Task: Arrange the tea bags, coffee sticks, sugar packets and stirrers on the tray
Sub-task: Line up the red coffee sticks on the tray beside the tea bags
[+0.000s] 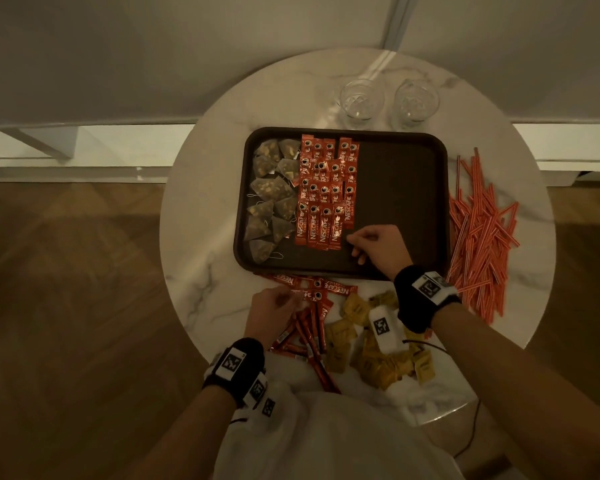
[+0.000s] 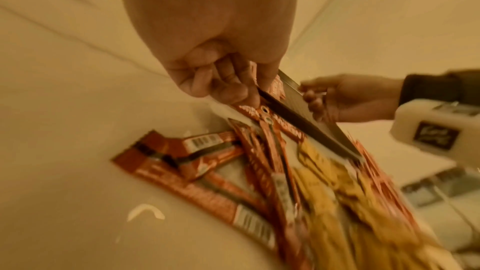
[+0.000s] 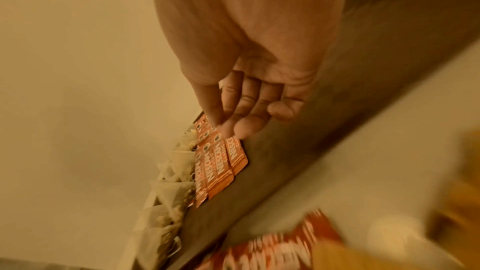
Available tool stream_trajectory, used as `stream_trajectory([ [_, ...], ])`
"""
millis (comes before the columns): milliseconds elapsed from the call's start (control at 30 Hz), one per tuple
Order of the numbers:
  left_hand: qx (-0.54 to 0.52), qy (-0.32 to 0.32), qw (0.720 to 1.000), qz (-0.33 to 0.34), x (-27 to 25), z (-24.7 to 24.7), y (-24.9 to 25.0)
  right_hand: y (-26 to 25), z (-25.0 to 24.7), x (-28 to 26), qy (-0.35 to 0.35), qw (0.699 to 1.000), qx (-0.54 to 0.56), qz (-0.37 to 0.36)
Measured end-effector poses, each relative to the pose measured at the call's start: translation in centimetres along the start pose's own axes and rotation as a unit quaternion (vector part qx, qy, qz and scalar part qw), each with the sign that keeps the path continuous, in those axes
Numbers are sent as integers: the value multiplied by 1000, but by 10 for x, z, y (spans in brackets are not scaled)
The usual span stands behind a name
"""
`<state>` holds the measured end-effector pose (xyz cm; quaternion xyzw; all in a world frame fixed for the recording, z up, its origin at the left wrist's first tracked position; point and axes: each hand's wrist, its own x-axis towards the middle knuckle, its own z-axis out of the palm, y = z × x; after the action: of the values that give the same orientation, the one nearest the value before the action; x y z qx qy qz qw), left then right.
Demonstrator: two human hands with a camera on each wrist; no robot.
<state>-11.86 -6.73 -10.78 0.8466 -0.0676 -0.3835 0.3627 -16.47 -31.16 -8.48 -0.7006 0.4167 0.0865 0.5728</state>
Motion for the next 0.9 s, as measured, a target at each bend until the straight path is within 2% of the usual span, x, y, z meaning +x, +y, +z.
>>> stream_trajectory([
  [167, 200, 6, 977, 78, -17, 9, 1, 24, -1, -56, -4, 998, 46, -30],
  [267, 288, -4, 955, 72, -22, 24, 6, 44, 2, -89, -19, 999, 32, -25],
  [400, 338, -27, 939, 54, -23, 40, 12, 71, 13, -117, -43, 999, -3, -21],
  [600, 245, -59, 966, 49, -27, 31, 16, 93, 25, -133, -57, 997, -56, -14],
  [733, 82, -50, 992, 83, -40, 12, 19, 92, 33, -135, -58, 996, -60, -16],
  [800, 24, -67, 993, 93, -47, 5, 27, 81, 36, -135, -69, 997, -18, -26],
  [900, -19, -125, 985, 113, -49, -3, 37, 62, 40, -135, -89, 994, 62, -28],
])
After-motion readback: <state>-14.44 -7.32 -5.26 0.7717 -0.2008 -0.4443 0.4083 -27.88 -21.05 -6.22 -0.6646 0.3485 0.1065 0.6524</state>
